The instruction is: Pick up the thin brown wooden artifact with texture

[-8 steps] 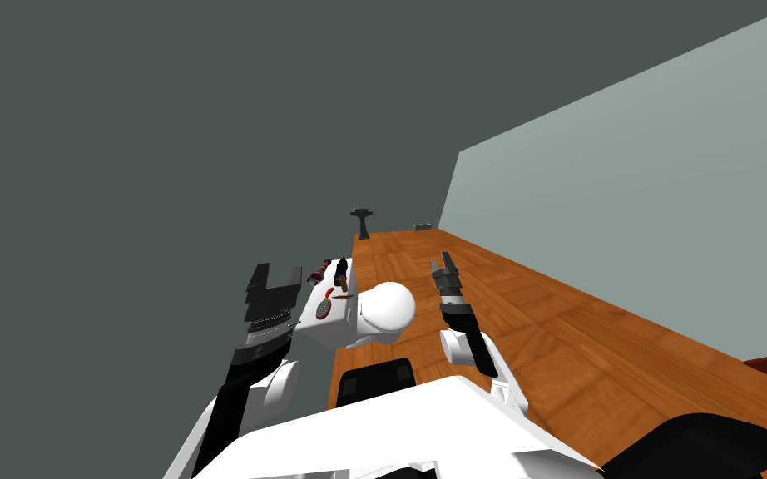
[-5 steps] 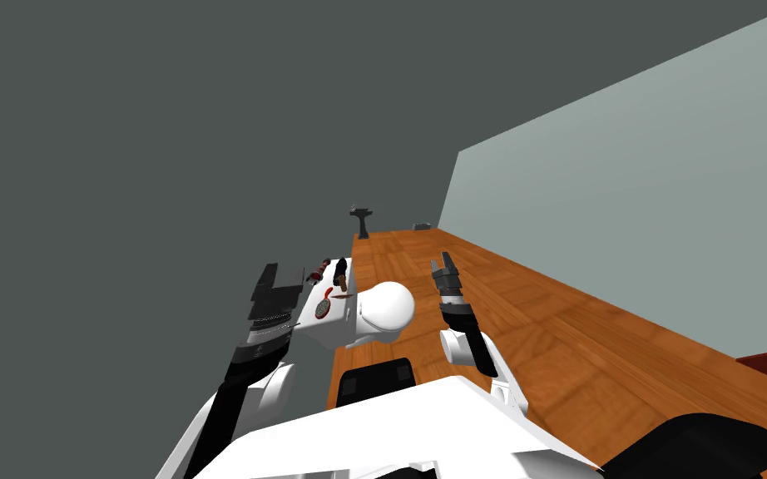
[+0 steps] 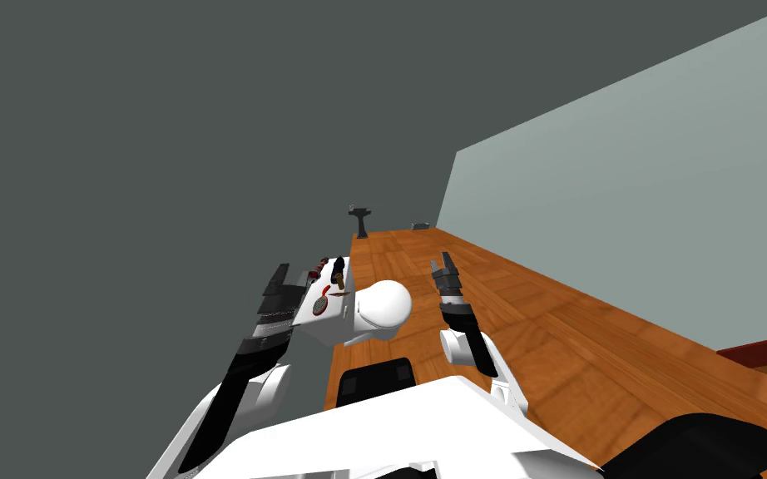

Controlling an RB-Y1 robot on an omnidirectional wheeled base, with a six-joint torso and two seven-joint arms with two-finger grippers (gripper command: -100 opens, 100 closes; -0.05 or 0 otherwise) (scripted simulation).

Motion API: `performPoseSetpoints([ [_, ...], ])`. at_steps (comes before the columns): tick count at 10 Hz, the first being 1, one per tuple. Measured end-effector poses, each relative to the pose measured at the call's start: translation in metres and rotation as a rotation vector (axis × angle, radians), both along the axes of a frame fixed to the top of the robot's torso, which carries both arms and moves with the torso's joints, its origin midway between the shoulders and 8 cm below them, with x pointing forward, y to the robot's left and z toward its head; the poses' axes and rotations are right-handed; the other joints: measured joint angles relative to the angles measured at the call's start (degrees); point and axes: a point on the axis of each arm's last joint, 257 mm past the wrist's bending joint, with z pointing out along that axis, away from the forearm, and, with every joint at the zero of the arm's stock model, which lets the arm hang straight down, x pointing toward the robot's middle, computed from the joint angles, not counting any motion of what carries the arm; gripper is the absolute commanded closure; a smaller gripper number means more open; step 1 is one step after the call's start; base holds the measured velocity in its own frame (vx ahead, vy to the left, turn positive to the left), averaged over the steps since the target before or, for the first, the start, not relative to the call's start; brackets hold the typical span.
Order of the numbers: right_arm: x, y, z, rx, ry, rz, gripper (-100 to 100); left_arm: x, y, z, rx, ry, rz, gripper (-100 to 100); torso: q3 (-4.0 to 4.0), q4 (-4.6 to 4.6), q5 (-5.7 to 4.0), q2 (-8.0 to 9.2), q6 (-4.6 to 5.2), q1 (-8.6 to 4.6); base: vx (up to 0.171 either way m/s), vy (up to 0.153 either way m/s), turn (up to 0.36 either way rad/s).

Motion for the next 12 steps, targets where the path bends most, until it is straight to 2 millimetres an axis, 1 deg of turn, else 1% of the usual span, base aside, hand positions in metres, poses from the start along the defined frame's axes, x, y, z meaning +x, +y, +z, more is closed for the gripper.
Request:
performPoseSetpoints([
  [4,0.0,0.0,0.0,0.0,0.0,0.0,0,0.013,0.007,-0.018,-0.016,0.088,0.004,-100,-0.04,-0.01,0.0,-0.06,0.0,0.02,-0.032,-0.029,-0.014],
  [5,0.0,0.0,0.0,0.0,0.0,0.0,0,0.017,0.008,-0.025,-0.022,0.116,0.007,-100,-0.03,-0.02,0.0,-0.05,0.0,0.0,-0.059,-0.049,-0.032],
  [6,0.0,0.0,0.0,0.0,0.0,0.0,0,0.022,0.012,-0.036,-0.034,0.151,0.011,-100,0.0,0.0,-0.01,0.02,0.0,-0.05,-0.049,-0.039,-0.005],
  [12,0.0,0.0,0.0,0.0,0.0,0.0,0,0.039,0.025,-0.071,-0.086,0.295,0.03,-100,-0.02,-0.01,0.0,-0.03,0.0,0.01,-0.041,-0.034,-0.015],
])
